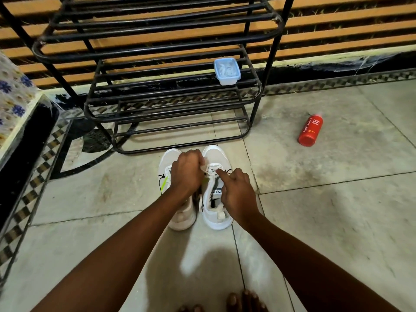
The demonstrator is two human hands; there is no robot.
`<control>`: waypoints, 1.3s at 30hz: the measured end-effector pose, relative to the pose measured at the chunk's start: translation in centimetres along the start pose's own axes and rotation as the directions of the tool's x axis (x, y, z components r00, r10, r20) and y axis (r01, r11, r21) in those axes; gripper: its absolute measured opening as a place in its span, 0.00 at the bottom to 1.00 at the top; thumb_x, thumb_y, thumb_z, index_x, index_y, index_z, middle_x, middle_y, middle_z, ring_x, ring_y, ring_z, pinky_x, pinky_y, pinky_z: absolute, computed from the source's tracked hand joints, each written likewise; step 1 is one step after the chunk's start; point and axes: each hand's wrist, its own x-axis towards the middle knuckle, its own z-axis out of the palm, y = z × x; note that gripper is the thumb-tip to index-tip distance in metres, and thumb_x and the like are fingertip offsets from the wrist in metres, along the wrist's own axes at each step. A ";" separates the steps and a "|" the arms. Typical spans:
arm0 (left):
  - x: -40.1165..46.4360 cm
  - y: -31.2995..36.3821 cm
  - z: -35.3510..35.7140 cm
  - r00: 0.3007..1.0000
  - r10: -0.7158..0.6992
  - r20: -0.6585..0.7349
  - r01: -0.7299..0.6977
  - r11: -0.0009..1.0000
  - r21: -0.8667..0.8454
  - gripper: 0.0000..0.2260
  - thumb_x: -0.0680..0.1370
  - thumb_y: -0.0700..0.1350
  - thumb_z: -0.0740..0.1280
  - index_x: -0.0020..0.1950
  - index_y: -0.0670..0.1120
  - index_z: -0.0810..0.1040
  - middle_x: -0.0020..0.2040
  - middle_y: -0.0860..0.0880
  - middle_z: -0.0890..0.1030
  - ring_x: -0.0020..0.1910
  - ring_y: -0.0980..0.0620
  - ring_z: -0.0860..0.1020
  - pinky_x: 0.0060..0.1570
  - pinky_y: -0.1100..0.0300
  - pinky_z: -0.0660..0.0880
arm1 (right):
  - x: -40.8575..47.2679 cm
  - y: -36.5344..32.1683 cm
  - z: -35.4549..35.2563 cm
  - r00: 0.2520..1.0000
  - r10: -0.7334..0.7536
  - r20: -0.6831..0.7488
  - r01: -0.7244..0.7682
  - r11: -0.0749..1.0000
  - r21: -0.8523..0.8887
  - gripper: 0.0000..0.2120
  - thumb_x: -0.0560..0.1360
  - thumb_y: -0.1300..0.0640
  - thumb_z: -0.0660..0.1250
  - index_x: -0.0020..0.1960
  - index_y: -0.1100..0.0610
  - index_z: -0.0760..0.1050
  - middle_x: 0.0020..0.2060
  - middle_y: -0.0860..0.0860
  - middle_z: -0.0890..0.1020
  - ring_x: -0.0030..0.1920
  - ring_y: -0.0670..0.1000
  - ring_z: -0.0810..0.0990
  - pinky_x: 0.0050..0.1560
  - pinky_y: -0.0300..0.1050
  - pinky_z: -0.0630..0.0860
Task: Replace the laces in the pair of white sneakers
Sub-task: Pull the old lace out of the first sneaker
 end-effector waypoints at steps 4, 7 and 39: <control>-0.9 0.6 -1.4 0.943 0.053 0.330 -0.015 0.993 -0.115 0.24 0.65 0.44 0.67 0.60 0.57 0.79 0.59 0.54 0.83 0.58 0.50 0.80 0.59 0.51 0.79 | 1.8 -0.4 -0.8 0.993 -0.063 0.103 0.062 0.998 0.015 0.24 0.69 0.65 0.66 0.64 0.51 0.77 0.50 0.54 0.72 0.47 0.57 0.74 0.42 0.52 0.78; -1.0 1.1 -2.4 0.860 0.100 0.501 -0.146 0.988 0.052 0.31 0.64 0.49 0.73 0.68 0.52 0.73 0.65 0.52 0.77 0.62 0.47 0.78 0.61 0.49 0.78 | 3.3 -1.1 -1.5 0.988 -0.021 0.153 0.008 0.996 0.086 0.14 0.74 0.60 0.66 0.59 0.55 0.77 0.52 0.54 0.73 0.50 0.58 0.76 0.46 0.51 0.78; 0.1 2.3 -1.4 0.821 0.048 0.569 -0.354 0.825 0.441 0.41 0.64 0.74 0.75 0.65 0.48 0.71 0.66 0.48 0.77 0.66 0.45 0.75 0.60 0.49 0.70 | 9.0 2.3 -2.5 0.879 -0.219 0.424 0.293 0.948 -0.119 0.07 0.78 0.49 0.59 0.43 0.49 0.71 0.38 0.49 0.77 0.47 0.56 0.76 0.52 0.54 0.72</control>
